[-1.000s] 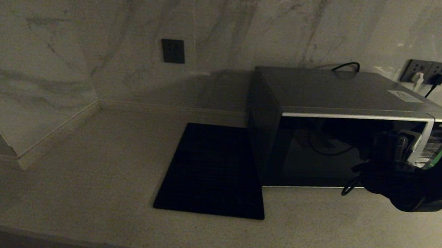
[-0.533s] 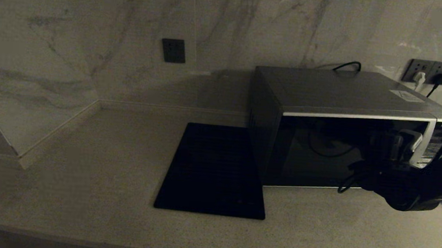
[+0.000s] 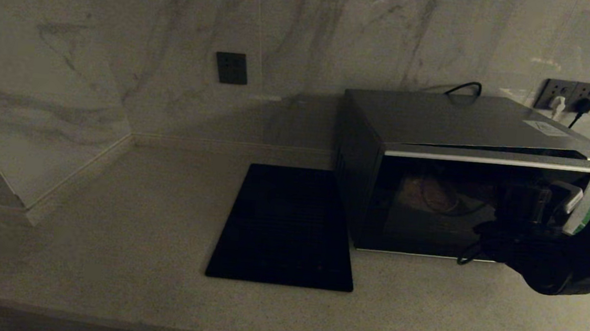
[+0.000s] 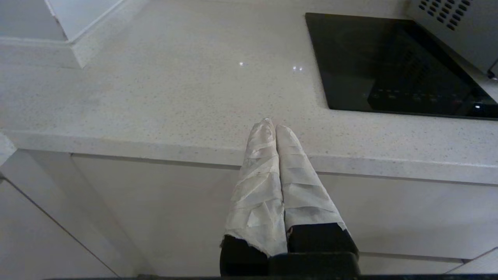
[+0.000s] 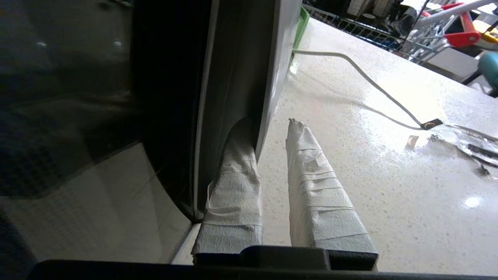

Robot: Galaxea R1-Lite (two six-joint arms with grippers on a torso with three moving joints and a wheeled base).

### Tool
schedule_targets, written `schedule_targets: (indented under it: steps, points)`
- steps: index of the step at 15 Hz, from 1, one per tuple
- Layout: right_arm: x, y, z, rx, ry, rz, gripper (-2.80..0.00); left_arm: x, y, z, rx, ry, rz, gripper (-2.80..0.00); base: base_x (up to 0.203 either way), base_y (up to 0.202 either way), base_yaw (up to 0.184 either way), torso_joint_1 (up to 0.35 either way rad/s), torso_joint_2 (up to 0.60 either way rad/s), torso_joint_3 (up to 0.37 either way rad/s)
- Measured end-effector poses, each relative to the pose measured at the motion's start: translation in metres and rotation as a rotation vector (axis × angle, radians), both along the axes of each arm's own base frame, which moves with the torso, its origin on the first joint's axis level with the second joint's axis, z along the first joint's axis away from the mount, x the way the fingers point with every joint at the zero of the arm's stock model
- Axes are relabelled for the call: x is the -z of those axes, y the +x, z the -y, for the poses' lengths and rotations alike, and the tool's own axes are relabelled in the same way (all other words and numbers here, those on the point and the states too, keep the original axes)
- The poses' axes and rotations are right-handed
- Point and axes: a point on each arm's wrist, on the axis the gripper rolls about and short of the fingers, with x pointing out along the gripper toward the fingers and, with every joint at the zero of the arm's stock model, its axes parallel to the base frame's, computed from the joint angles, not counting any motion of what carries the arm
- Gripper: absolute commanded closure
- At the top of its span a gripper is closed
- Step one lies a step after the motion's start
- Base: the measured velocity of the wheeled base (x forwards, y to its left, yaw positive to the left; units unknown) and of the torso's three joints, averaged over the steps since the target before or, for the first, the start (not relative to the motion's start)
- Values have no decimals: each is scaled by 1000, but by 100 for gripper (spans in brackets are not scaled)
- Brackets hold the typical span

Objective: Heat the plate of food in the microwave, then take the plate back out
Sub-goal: Open the microwave oven

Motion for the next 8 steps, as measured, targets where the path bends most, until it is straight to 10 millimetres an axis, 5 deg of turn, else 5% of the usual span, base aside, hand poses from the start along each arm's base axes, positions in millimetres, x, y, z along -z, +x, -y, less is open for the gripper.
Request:
schedule_targets:
  steps: [8]
  points:
    - [-10,-44,-6,-84,17,48,0,0,0,0,-1,0,0,0,0,0,0,0,0,0]
